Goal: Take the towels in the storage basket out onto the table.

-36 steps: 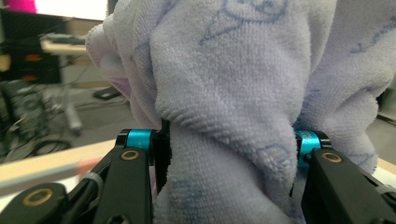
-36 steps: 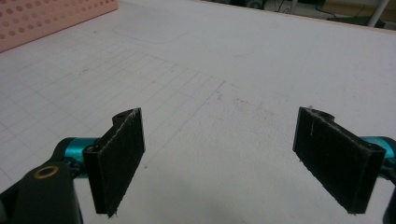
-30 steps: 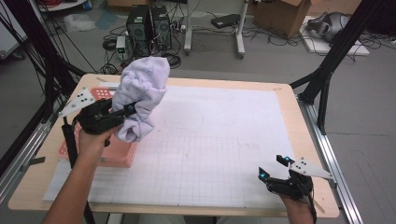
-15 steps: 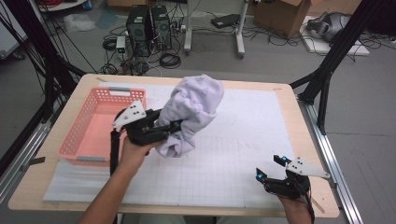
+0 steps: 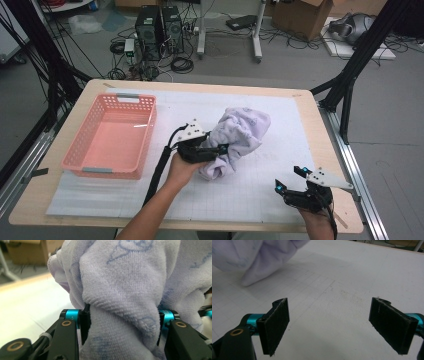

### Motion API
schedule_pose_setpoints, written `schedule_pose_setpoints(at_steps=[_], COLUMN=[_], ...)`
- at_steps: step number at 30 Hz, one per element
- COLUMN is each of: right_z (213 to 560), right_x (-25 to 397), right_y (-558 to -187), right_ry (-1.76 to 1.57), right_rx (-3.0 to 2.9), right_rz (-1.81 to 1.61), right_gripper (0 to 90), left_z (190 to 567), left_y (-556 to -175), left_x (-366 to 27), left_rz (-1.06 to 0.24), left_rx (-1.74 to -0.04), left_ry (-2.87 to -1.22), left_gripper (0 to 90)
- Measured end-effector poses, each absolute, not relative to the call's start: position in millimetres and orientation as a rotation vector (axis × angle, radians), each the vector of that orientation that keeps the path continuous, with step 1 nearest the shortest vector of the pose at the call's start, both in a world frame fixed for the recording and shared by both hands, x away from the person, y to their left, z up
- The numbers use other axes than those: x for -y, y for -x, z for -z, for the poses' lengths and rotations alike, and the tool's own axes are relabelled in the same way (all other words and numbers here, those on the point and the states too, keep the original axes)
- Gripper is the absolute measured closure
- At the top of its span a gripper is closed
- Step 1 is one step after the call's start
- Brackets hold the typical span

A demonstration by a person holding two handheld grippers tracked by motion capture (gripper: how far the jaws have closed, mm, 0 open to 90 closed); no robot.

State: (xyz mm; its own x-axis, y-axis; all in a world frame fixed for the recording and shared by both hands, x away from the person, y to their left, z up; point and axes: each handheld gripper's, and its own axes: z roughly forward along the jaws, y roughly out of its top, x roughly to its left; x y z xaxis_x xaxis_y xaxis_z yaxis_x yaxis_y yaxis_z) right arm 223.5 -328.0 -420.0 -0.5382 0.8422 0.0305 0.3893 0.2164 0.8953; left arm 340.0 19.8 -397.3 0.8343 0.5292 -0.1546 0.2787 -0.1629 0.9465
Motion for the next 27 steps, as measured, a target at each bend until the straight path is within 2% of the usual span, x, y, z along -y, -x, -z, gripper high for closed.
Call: schedule_pose_setpoints(at_steps=[4, 8, 10, 14, 21, 27], right_z=[421.2, 422.2, 422.9, 423.3, 423.4, 423.9], right_x=[329.7, 329.9, 330.1, 329.5, 326.1, 325.9], right_y=[-224.2, -224.5, -224.7, -225.7, -225.2, -226.2], right_ry=[-1.144, -1.148, -1.153, -1.159, -1.160, -1.162], right_rx=[-2.033, -2.039, -2.044, -2.043, -2.049, -2.051], right_rz=[-1.273, -1.271, -1.268, -1.269, -1.263, -1.256], right_gripper=[15.3, 15.3, 15.2, 15.2, 15.3, 15.2], left_z=[414.7, 424.9, 422.1, 404.5, 393.2, 395.2], left_y=[-348.9, -355.0, -354.6, -350.0, -333.9, -318.8], left_x=[-3.4, 1.7, -1.4, -15.4, -44.5, -68.1], left_rz=[-0.234, -0.198, -0.205, -0.271, -0.343, -0.332], left_rx=[-0.709, -0.800, -0.808, -0.805, -0.765, -0.761], left_ry=[-1.799, -1.800, -1.798, -1.744, -1.738, -1.732], left_gripper=[48.3, 37.0, 29.0, 23.7, 21.7, 21.4])
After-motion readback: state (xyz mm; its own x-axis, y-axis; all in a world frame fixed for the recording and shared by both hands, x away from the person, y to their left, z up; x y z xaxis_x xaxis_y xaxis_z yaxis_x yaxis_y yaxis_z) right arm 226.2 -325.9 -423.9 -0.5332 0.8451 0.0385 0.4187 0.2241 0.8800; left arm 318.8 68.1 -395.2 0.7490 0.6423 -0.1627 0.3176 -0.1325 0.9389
